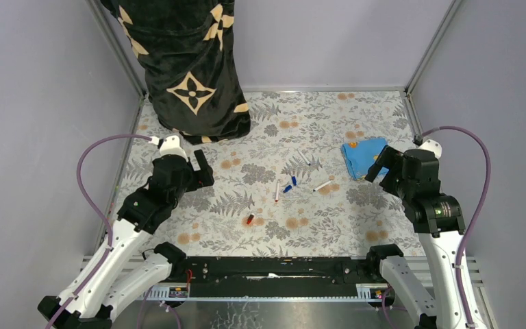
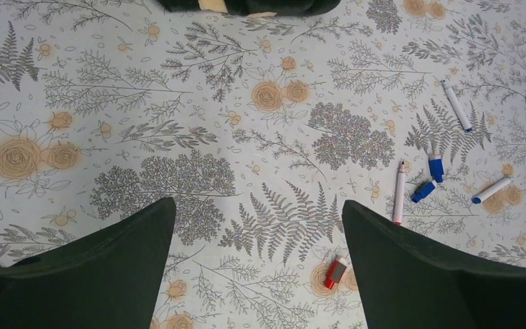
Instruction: Insert the pens into the pen caps
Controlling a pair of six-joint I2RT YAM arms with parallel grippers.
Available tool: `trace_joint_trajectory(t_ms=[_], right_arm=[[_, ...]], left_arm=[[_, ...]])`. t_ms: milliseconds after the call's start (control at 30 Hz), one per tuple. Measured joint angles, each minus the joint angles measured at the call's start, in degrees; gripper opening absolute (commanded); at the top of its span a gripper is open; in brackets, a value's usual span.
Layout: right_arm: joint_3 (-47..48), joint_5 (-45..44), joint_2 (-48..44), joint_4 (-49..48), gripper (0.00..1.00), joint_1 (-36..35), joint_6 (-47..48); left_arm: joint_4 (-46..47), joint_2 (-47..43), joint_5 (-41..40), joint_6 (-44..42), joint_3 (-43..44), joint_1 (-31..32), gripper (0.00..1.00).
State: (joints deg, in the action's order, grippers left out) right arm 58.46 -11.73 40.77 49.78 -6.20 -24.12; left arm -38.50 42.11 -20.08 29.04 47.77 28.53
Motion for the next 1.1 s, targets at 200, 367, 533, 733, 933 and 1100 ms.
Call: trace_joint_trajectory(t_ms=[200, 367, 533, 733, 933, 1100], right_arm=[[0.5, 0.4, 0.9, 2.4, 1.0, 0.1, -1.9], [0.7, -0.3, 3.1, 3.7, 1.0, 0.2, -2.7], [0.6, -1.0, 4.5, 4.9, 1.0, 0.3, -3.1], [0.6, 4.2, 5.5, 3.4, 1.0, 0.3, -4.7], [-0.4, 7.6, 9.3, 2.3, 0.97, 0.3, -7.7], [-4.5, 9.0, 10.2, 1.3, 0.94, 0.3, -10.6]], left_arm=[[-0.6, 0.1, 0.0, 0.9, 0.0, 0.0, 0.98], [-0.6, -1.1, -0.1, 1.1, 0.0, 0.0, 0.99], [-0.5, -6.4, -0.4, 1.6, -1.3, 0.0, 0.98], [-0.3, -8.9, -0.7, 1.9, -1.9, 0.0, 0.98], [-0.2, -7.0, -0.7, 2.0, -1.9, 0.0, 0.98], [-0.1, -4.9, -0.6, 2.0, -1.9, 0.1, 0.98]])
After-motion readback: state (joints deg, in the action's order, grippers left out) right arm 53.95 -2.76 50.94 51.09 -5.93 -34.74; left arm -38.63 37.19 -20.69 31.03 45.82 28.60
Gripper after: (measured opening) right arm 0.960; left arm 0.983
